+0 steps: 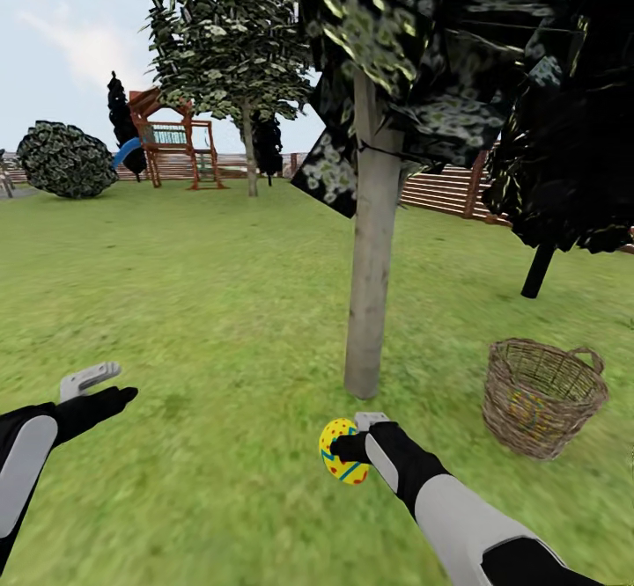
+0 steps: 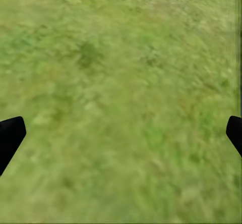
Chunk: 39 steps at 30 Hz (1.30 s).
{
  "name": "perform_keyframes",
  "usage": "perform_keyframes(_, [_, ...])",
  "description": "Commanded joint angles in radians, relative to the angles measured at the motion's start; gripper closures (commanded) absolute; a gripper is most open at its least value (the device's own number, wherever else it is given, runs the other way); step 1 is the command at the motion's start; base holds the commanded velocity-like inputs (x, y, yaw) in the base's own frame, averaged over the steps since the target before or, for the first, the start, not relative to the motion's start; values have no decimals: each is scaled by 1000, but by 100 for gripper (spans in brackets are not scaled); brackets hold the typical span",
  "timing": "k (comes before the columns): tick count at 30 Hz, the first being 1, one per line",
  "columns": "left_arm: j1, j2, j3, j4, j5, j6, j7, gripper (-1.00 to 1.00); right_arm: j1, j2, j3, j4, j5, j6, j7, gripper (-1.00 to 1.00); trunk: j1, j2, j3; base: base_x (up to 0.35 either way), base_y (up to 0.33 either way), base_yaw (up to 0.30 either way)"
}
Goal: Take the three Easter eggs out of the wicker basket on the lawn in the garden, then place them on the lawn next to a single tree (choose any tree) so that all three eggs are next to the same tree and none are left in the basket.
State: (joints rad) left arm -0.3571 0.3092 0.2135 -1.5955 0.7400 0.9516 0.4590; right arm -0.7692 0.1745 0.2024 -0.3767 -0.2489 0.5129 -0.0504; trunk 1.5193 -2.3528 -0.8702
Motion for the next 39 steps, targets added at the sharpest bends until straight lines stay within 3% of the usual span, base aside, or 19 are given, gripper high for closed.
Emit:
perform_keyframes(1, [0, 0, 1, 0, 11, 2, 9, -100, -1, 0, 5, -1, -7, 4, -5, 100, 0, 0, -1, 257, 247, -263])
perform_keyframes(14, [0, 2, 1, 0, 15, 4, 9, -100, -1, 0, 6, 2, -7, -35, -5, 100, 0, 0, -1, 70, 296, -63])
perform_keyframes(31, [0, 1, 3, 0, 15, 2, 11, -100, -2, 0, 6, 2, -7, -36, -6, 100, 4, -7, -4, 0, 24, 0])
perform_keyframes(39, [-2, 1, 3, -2, 15, 6, 12, -100, -2, 0, 5, -1, -6, -28, -10, 100, 35, -63, -29, 0, 0, 0])
